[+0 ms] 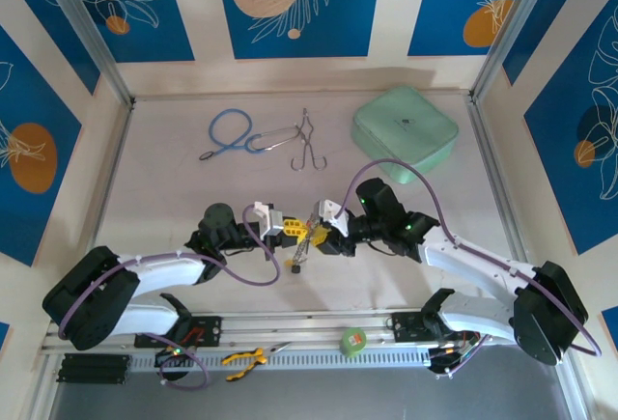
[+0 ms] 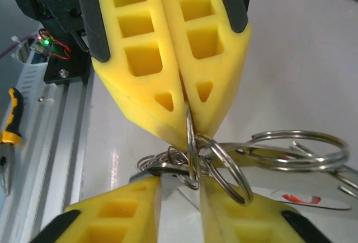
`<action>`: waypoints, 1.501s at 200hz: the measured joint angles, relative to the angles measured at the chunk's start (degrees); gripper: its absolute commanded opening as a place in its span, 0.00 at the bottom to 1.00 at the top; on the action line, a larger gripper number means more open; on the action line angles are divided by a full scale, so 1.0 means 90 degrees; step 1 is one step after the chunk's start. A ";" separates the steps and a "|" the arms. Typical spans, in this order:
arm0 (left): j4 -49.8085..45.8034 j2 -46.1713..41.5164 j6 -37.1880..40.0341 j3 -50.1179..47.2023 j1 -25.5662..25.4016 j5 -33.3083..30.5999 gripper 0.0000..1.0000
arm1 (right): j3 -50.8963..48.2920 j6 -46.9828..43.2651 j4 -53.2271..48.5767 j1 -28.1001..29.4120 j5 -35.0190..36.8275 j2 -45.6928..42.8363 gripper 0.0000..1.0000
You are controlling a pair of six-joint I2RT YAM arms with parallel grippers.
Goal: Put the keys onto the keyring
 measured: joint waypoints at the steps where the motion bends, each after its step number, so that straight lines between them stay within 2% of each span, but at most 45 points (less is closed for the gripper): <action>1: -0.0002 -0.0002 0.0000 0.0000 0.0000 -0.0007 0.00 | 0.0000 -0.0007 0.0002 0.0000 0.0010 -0.0002 0.29; 51: -0.0027 -0.0134 0.0063 0.0000 0.0000 -0.0182 0.00 | -0.0245 0.0039 -0.0007 0.0061 0.0410 -0.0340 0.37; 59: -0.0039 -0.0146 0.0063 0.0000 0.0000 -0.0211 0.00 | -0.0289 0.0080 0.0022 0.0097 0.0440 -0.0345 0.40; 85: -0.0049 -0.0168 0.0061 0.0000 0.0000 -0.0279 0.00 | -0.0423 0.0165 0.0296 0.0192 0.0539 -0.0342 0.42; 260: -0.0049 -0.0260 0.0061 -0.0034 0.0000 -0.0393 0.00 | -0.0423 0.0102 0.0986 0.0464 0.1681 -0.0160 0.35; 300: -0.0049 -0.0260 0.0066 -0.0034 0.0000 -0.0481 0.00 | -0.0430 0.0112 0.1039 0.0549 0.1809 -0.0163 0.38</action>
